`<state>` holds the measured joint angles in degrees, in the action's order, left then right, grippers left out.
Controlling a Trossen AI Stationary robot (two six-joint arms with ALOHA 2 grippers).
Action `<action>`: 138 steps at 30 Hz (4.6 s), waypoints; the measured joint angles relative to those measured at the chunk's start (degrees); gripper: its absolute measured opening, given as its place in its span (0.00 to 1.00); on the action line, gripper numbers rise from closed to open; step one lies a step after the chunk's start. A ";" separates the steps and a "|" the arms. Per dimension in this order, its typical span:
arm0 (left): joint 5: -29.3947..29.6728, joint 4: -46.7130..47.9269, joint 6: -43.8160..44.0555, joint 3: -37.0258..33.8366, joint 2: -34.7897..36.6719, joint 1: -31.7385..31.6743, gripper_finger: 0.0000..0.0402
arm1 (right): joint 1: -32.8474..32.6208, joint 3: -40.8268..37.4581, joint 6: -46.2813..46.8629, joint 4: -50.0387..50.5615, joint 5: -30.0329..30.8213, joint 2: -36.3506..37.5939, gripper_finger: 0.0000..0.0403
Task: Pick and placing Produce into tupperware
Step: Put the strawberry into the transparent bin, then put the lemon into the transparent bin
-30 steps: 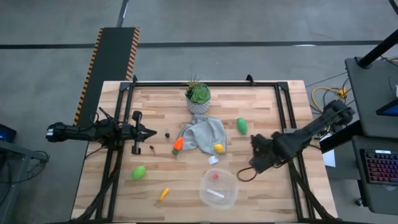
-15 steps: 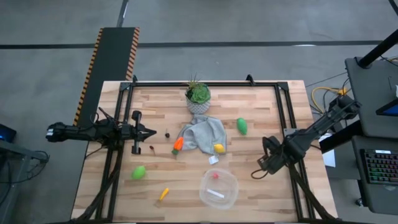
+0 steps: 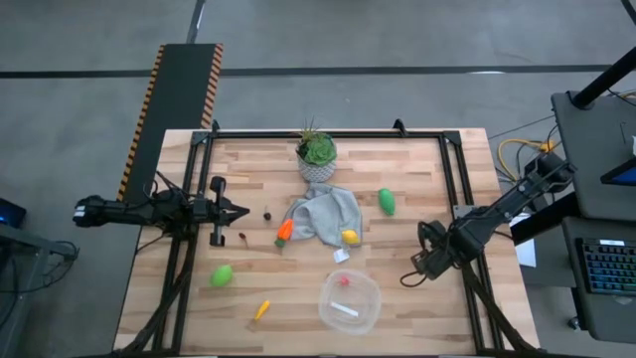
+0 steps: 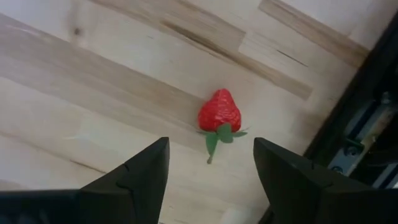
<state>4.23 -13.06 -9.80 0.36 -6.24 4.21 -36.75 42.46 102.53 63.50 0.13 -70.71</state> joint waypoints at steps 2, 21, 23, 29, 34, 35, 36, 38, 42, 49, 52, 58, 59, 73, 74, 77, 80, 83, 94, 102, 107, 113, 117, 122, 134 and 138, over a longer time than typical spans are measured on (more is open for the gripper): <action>-0.08 0.00 0.00 0.00 0.00 0.00 0.00 | 0.00 -0.56 0.10 -0.88 -0.28 -0.64 0.59; -0.04 -0.04 0.02 0.00 -0.55 0.00 0.00 | 0.00 -9.72 0.45 -12.58 -2.05 -4.44 0.66; -0.06 0.00 0.02 0.00 -0.59 0.02 0.00 | 0.00 -10.80 0.54 -14.20 -2.03 -4.25 0.66; -0.02 -0.05 0.04 0.00 -0.63 0.00 0.00 | 0.02 -11.56 0.52 -15.01 -1.85 -3.85 0.61; 0.13 -0.03 0.04 0.00 -0.85 0.01 0.00 | 0.02 -11.35 0.47 -15.19 -1.65 -3.63 0.53; 0.16 0.04 0.04 0.00 -0.87 0.00 0.00 | 0.02 -11.29 0.46 -15.22 -1.61 -3.66 0.51; 0.15 -0.02 0.04 0.00 -0.86 0.01 0.00 | 0.02 -11.21 0.38 -15.24 -1.59 -3.68 0.49; 0.14 -0.03 0.04 0.00 -0.91 0.00 0.00 | 0.02 -11.11 -0.36 -15.13 -1.58 -3.70 0.44; 0.14 -0.04 0.04 0.00 -0.92 0.00 0.00 | 0.02 -10.93 -2.52 -14.81 -1.56 -3.74 0.33; 0.11 -0.04 0.04 0.00 -1.22 0.01 0.00 | 0.00 -10.77 -2.77 -14.66 -1.58 -3.74 0.29; 0.10 -0.03 0.04 0.00 -1.17 0.01 0.00 | 0.01 -9.89 -4.51 -14.64 -1.61 -3.79 0.29; -0.08 -0.07 0.05 0.00 -1.20 0.01 0.00 | 0.00 -7.02 -5.77 -14.82 -1.41 -3.79 0.29; -0.08 -0.04 0.07 0.00 -1.20 0.02 0.00 | 0.00 -6.33 -6.03 -14.79 -1.09 -3.79 0.29; -0.06 -0.13 0.07 0.00 -1.22 0.00 0.00 | 0.13 14.65 -27.30 -25.28 23.29 -9.34 0.28; -0.06 -0.18 0.06 0.00 -1.20 0.00 0.00 | 0.28 16.57 -29.84 -25.43 23.85 -10.91 0.28; -0.04 -0.33 0.04 0.00 -1.16 0.00 0.00 | 0.42 21.87 -36.98 -25.26 23.93 -16.74 0.28; 0.16 -0.39 0.06 0.00 -1.22 0.00 0.00 | 0.69 27.25 -42.26 -24.80 22.82 -22.96 0.28; 0.16 -0.34 0.04 0.00 -1.20 0.01 0.00 | 1.40 32.16 -44.07 -21.47 20.95 -28.43 0.29; 0.11 -0.14 0.07 0.00 -1.26 0.00 0.00 | 2.78 40.43 -44.03 -12.17 14.66 -38.28 0.29; -0.05 -0.15 0.07 0.00 -1.25 0.00 0.00 | 2.84 40.76 -44.70 -13.78 14.70 -38.06 0.29; -0.08 -0.26 0.11 0.00 -1.23 0.02 0.00 | 2.93 40.76 -43.81 -14.34 14.87 -38.08 0.37; -0.06 -0.13 0.11 0.00 -1.22 0.02 0.00 | 2.95 40.76 -43.74 -14.44 14.90 -38.08 0.47; -0.04 -0.15 0.11 0.00 -1.29 0.00 0.00 | 2.96 40.74 -44.23 -14.40 15.09 -38.01 0.48; -0.02 -0.22 0.11 0.00 -1.22 0.00 0.00 | 3.63 40.72 -47.09 -13.99 18.79 -37.52 0.46; 0.14 -0.26 0.09 0.00 -1.35 0.00 0.00 | 13.19 40.67 -60.85 -7.36 24.95 -32.98 0.51; 0.11 -0.23 0.09 0.00 -1.52 0.02 0.00 | 18.80 40.67 -71.59 -7.29 24.51 -30.52 0.57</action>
<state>4.34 -13.29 -9.72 0.36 -7.76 4.22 -17.95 83.13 30.94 56.21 24.64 -101.23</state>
